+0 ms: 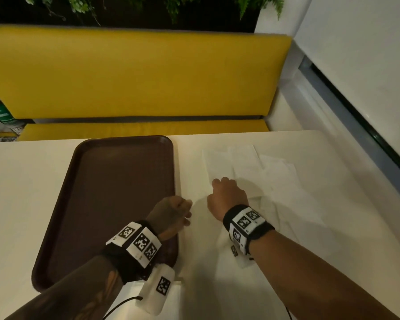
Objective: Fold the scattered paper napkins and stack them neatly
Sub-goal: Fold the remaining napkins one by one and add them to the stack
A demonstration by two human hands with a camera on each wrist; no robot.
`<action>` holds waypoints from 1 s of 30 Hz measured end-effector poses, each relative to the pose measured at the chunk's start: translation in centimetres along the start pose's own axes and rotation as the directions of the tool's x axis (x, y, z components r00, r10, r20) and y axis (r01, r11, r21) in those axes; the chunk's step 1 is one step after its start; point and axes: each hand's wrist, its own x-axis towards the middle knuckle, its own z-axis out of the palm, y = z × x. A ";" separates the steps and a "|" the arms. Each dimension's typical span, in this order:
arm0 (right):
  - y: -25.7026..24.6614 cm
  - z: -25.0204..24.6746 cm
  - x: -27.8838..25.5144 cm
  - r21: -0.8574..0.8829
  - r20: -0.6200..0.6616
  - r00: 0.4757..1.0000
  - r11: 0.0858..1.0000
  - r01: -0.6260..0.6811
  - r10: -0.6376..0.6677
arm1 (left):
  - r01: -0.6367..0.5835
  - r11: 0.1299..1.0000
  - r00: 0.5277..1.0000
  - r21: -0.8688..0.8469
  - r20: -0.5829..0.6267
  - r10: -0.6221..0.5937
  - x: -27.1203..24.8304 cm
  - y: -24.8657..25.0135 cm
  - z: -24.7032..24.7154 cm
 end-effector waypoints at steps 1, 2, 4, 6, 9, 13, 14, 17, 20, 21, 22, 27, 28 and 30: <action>-0.4 -0.4 -1.1 0.020 -0.018 0.999 0.999 0.045 -0.045 | 0.085 0.981 0.996 -0.174 0.037 -0.080 0.1 0.4 0.1; -0.9 -0.8 -2.4 0.039 -0.041 0.995 0.995 0.096 -0.094 | 0.154 0.945 0.988 -0.287 0.068 -0.140 0.1 0.7 0.2; -2.0 -1.4 -5.0 0.056 -0.091 0.974 0.976 0.211 -0.206 | 0.185 0.919 0.982 -0.349 0.089 -0.164 0.1 1.2 0.1; -3.0 -1.9 -7.4 0.047 -0.142 0.941 0.947 0.316 -0.307 | 0.151 0.879 0.988 -0.453 0.106 -0.115 0.0 1.4 0.0; -3.7 -2.1 -9.3 0.044 -0.181 0.899 0.910 0.413 -0.400 | 0.096 0.820 0.991 -0.565 0.130 -0.027 -0.4 1.6 -0.3; -3.5 -2.0 -9.9 0.053 -0.266 0.823 0.845 0.533 -0.502 | -0.035 0.894 0.996 -0.448 0.052 0.066 -1.0 1.4 -0.5; -3.3 -2.1 -10.0 0.079 -0.285 0.811 0.831 0.551 -0.511 | -0.079 0.910 0.996 -0.408 0.013 0.092 -1.4 1.3 -0.5; -1.6 -2.7 -10.2 0.254 -0.397 0.833 0.826 0.504 -0.386 | -0.144 0.884 0.988 -0.445 -0.020 0.150 -2.7 1.1 -1.0; 0.4 -3.5 -9.7 0.430 -0.464 0.875 0.827 0.362 -0.141 | -0.133 0.826 0.988 -0.547 -0.007 0.155 -4.0 1.5 -1.7; 0.7 -4.0 -9.5 0.512 -0.392 0.916 0.809 0.289 -0.080 | -0.118 0.821 0.987 -0.559 0.022 0.157 -4.3 1.6 -1.9; 0.8 -4.5 -9.3 0.599 -0.285 0.958 0.772 0.212 -0.043 | -0.107 0.819 0.983 -0.564 0.062 0.171 -4.7 1.7 -2.1; 0.5 -6.4 -8.9 0.879 0.073 0.990 0.477 -0.007 -0.119 | -0.087 0.836 0.968 -0.543 0.153 0.200 -5.8 2.2 -2.9; 0.4 -6.4 -8.9 0.898 0.084 0.986 0.441 -0.011 -0.147 | -0.098 0.841 0.969 -0.532 0.140 0.202 -5.9 2.3 -3.0; 0.1 -6.2 -8.9 0.915 0.055 0.982 0.404 0.022 -0.178 | -0.127 0.849 0.973 -0.512 0.101 0.206 -6.0 2.4 -3.1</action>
